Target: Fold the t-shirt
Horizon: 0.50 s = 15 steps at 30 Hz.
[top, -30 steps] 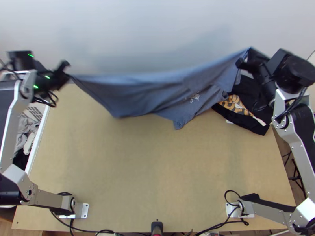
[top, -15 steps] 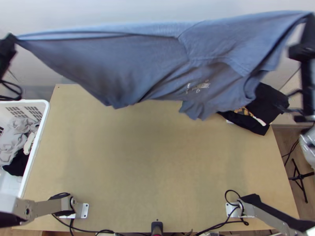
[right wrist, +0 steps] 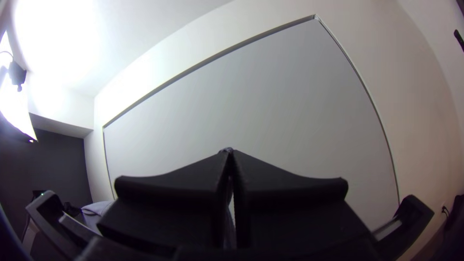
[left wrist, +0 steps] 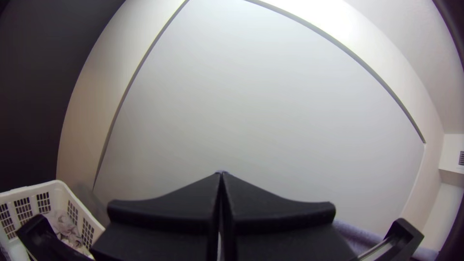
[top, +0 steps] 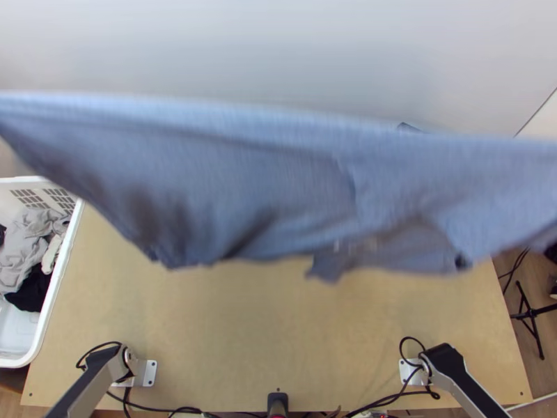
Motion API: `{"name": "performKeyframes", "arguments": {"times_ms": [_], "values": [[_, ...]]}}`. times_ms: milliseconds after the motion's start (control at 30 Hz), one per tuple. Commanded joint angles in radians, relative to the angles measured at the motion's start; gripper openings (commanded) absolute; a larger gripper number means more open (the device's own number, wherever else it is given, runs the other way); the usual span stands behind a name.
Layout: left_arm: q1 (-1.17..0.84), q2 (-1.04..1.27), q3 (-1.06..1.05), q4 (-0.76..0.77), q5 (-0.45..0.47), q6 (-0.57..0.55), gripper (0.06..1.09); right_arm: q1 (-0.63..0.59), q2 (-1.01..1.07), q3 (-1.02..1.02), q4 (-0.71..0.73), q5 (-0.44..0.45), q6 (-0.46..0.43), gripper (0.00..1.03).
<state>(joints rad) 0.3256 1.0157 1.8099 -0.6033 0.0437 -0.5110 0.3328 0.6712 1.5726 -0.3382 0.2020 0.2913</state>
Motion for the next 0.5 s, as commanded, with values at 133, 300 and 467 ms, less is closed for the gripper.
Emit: {"name": "performKeyframes", "arguments": {"times_ms": [133, 300, 467], "values": [[0.004, -0.296, -0.501, -0.078, 0.005, -0.014, 0.1, 0.04, -0.191, -0.204, -0.245, 0.002, 0.051, 0.03], [-0.011, -0.35, -0.827, -0.061, 0.044, -0.012, 0.1, 0.041, -0.245, -0.566, -0.176, 0.0, 0.183, 0.03], [-0.062, -0.2, -1.037, 0.105, 0.061, -0.003, 0.1, 0.043, -0.16, -0.881, 0.079, -0.059, 0.243, 0.03]]}}
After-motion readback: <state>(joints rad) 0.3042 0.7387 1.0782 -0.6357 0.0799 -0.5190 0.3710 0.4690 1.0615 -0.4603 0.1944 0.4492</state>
